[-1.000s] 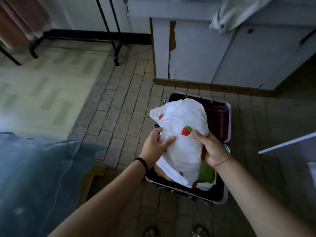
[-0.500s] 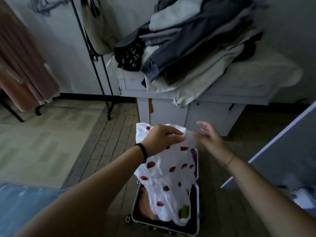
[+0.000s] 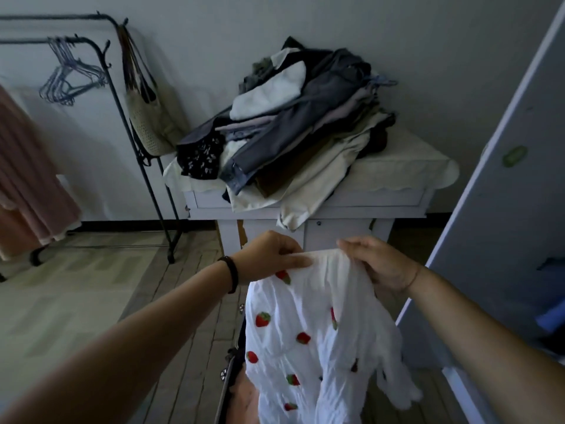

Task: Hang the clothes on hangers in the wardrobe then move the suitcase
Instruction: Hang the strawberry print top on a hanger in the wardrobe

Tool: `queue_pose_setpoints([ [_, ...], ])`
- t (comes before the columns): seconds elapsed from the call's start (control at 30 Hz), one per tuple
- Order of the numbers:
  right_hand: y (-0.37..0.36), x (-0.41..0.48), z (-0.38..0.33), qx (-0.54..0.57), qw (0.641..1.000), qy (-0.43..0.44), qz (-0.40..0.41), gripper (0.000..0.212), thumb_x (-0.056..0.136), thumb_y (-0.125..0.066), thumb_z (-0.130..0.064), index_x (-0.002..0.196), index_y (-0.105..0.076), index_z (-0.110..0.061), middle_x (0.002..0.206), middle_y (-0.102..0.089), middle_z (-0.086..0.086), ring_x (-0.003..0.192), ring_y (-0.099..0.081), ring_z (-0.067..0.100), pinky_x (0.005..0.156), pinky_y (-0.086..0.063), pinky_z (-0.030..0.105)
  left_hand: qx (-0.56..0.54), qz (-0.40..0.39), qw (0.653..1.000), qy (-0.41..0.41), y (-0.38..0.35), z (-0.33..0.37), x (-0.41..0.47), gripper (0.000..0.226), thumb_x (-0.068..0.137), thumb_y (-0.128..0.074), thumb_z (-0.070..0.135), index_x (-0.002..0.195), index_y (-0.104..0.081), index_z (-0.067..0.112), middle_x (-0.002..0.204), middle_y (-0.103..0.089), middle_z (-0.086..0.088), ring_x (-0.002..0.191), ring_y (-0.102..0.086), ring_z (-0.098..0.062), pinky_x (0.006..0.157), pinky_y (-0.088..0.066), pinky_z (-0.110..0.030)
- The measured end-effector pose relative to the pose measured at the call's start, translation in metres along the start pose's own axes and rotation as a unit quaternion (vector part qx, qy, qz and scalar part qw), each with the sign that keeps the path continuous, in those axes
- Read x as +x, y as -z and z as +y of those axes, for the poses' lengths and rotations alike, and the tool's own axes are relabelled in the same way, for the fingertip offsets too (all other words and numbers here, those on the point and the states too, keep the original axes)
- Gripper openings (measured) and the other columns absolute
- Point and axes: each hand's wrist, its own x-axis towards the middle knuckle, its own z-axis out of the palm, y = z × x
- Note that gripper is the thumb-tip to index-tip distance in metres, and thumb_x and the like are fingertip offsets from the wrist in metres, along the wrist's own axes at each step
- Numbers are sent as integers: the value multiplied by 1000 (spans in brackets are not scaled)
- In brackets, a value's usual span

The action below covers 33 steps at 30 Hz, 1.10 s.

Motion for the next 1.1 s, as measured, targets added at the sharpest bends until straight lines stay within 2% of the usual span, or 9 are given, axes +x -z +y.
queue_pose_setpoints([
  [0.17,37,-23,-1,81,993,6,91,48,54,-80,-57,54,-64,-12,58,-63,5,51,-61,13,53,-50,21,41,6,999,25,10,-16,5,43,85,-56,51,53,-51,24,47,-46,12,46,-42,-4,51,-37,-19],
  [0.4,75,-51,-7,-98,958,22,269,112,50,-64,-83,87,-51,22,77,-58,25,78,-53,25,76,-41,33,122,34,991,53,39,-47,30,70,83,-44,67,67,-57,0,61,-47,-6,56,-43,-18,59,-36,-32],
  [0.47,78,-55,-9,-96,950,23,297,96,59,-65,-75,90,-59,16,91,-62,34,84,-62,29,80,-45,32,179,21,982,55,43,-44,39,58,91,-42,58,65,-56,8,61,-48,-3,59,-45,-17,62,-34,-29],
  [0.6,69,-53,-18,-49,935,32,351,14,87,-61,-34,86,-68,-23,97,-69,3,102,-60,20,92,-44,31,275,43,960,29,46,-41,62,25,95,-46,41,96,-60,20,90,-63,-3,90,-61,-24,78,-46,-33],
  [0.67,71,-48,-17,-41,920,39,387,28,87,-62,-33,93,-69,-6,102,-68,16,95,-58,21,89,-44,33,259,41,964,31,45,-37,73,37,88,-60,41,121,-54,24,105,-65,-7,98,-60,-25,82,-47,-33],
  [0.73,65,-46,-21,-28,913,62,402,60,76,-69,-51,90,-63,7,90,-63,27,85,-52,23,81,-42,35,310,5,951,15,43,-35,84,44,85,-64,41,126,-56,26,113,-64,-4,103,-59,-22,86,-47,-31],
  [0.83,69,-45,-21,-9,899,79,431,81,47,-74,-77,94,-55,-14,87,-47,9,82,-45,20,78,-37,35,371,-28,928,-31,36,-35,97,26,89,-61,33,111,-69,23,116,-65,3,106,-58,-17,88,-46,-25],
  [0.97,74,-53,-13,-27,890,70,449,66,58,-72,-71,87,-55,-15,86,-51,8,81,-49,22,80,-40,36,265,0,964,-20,26,-41,113,23,89,-62,32,98,-73,15,100,-69,-1,91,-62,-18,76,-47,-25],
  [1.1,67,-63,-7,-22,876,48,480,24,86,-63,-36,76,-69,-15,86,-69,7,88,-63,25,82,-48,34,4,58,998,17,22,-30,124,17,83,-71,28,84,-71,11,83,-66,-1,79,-61,-18,73,-50,-32],
])
